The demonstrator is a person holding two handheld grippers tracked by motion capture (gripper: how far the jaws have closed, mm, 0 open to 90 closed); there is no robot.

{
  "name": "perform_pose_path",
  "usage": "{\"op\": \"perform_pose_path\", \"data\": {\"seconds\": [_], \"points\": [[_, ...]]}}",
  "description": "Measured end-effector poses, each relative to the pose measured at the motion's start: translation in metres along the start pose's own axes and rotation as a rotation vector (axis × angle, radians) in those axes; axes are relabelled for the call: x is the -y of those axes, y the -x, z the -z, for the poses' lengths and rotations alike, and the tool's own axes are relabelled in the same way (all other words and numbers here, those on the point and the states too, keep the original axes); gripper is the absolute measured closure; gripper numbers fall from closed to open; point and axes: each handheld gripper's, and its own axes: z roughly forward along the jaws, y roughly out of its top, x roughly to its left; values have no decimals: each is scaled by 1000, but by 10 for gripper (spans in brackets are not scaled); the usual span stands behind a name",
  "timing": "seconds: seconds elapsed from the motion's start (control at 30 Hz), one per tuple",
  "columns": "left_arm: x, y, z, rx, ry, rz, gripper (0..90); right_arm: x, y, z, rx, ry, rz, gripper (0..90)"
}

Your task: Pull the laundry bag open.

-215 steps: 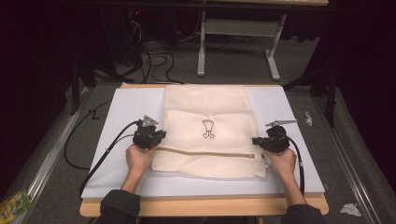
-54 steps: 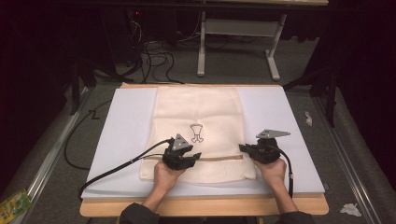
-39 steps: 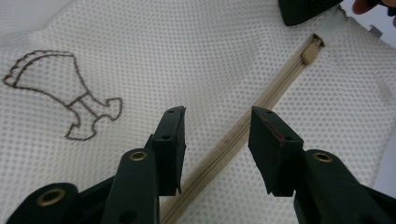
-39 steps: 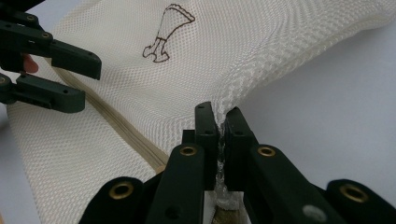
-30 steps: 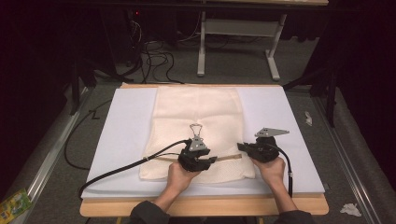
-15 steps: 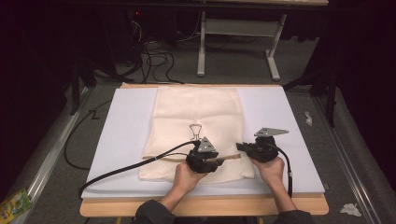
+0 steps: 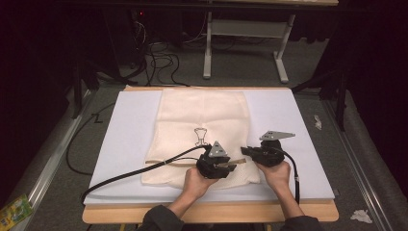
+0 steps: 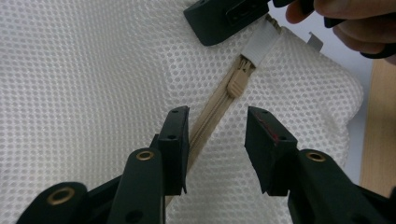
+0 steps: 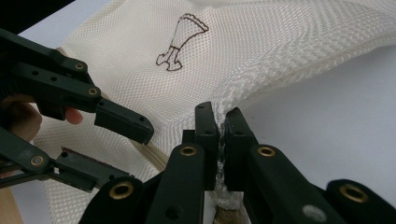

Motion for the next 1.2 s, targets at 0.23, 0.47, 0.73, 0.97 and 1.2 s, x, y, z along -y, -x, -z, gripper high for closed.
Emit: {"op": "perform_pose_path", "data": {"seconds": [0.23, 0.47, 0.73, 0.97, 1.2], "points": [[-2, 4, -2, 2, -7, -31, 609, 0, -1, -1, -5, 3, 1, 882], [-2, 5, -5, 16, -5, -25, 611, -1, -3, -3, -7, 4, 0, 882], [-4, 7, -11, 31, -4, -28, 621, -2, -6, -4, -18, 9, 4, 882], [-5, 8, -15, 33, -2, -27, 652, -2, -7, -5, -23, 6, 4, 882], [-5, 8, -15, 36, 6, -22, 718, -2, -7, -6, -23, 4, 6, 881]]}}
